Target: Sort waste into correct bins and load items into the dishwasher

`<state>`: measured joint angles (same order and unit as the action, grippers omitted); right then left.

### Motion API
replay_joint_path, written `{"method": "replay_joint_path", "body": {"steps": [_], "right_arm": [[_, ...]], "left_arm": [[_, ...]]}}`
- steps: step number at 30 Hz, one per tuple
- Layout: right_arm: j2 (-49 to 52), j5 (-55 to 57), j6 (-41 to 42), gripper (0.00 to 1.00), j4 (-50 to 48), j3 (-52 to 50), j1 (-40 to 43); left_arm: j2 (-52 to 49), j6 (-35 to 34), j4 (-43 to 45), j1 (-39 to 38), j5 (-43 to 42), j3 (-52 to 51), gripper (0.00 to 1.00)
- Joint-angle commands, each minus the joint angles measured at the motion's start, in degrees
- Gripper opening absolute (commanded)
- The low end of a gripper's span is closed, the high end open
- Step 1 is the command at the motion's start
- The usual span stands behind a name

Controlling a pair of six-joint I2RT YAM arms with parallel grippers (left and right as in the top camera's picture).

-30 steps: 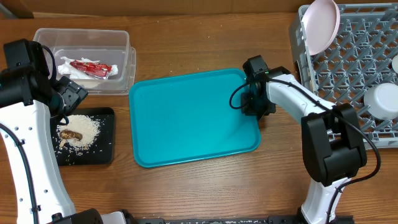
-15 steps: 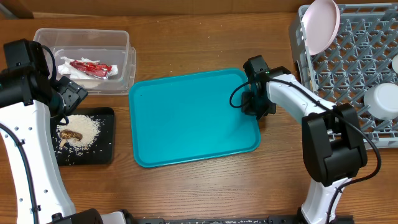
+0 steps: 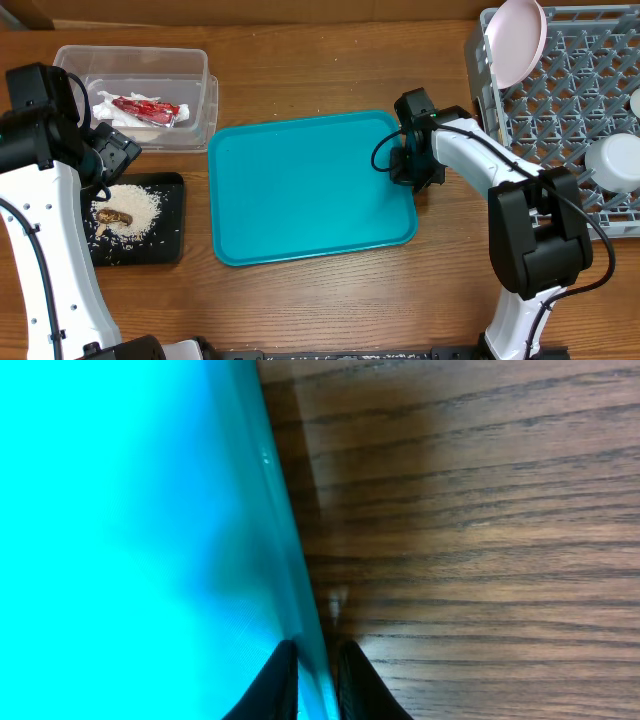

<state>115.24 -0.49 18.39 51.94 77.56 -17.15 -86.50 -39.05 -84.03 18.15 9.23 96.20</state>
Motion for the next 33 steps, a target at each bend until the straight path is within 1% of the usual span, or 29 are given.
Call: {"method": "replay_joint_path", "body": {"steps": [1, 6, 10, 19, 23, 27, 29, 33], "right_arm": [[0.1, 2.4, 2.6, 0.11, 0.2, -0.3, 1.8], [0.1, 2.6, 2.7, 0.10, 0.4, -0.3, 3.0], [0.1, 2.6, 2.8, 0.04, 0.5, -0.3, 3.9], [0.1, 2.6, 2.1, 0.05, 0.8, -0.3, 4.5], [0.1, 2.6, -1.1, 0.08, 1.0, 0.1, 4.5], [0.1, 2.6, -3.6, 0.09, 1.0, 0.5, 4.5], [0.1, 4.6, -4.0, 0.09, 0.8, 0.9, 4.8], [0.1, 4.9, -7.7, 0.08, 0.4, 1.3, 6.1]], "left_arm": [[-0.1, -0.6, 0.1, 0.2, 0.2, 0.3, 1.00], [-0.1, -0.6, 0.1, 0.2, 0.2, 0.3, 1.00], [-0.1, -0.6, 0.1, 0.2, 0.2, 0.3, 1.00], [-0.1, -0.6, 0.1, 0.2, 0.2, 0.3, 1.00], [-0.1, -0.6, 0.1, 0.2, 0.2, 0.3, 1.00], [-0.1, -0.6, 0.1, 0.2, 0.2, 0.3, 1.00], [-0.1, -0.6, 0.1, 0.2, 0.2, 0.3, 1.00], [-0.1, -0.6, 0.1, 0.2, 0.2, 0.3, 1.00]]}}
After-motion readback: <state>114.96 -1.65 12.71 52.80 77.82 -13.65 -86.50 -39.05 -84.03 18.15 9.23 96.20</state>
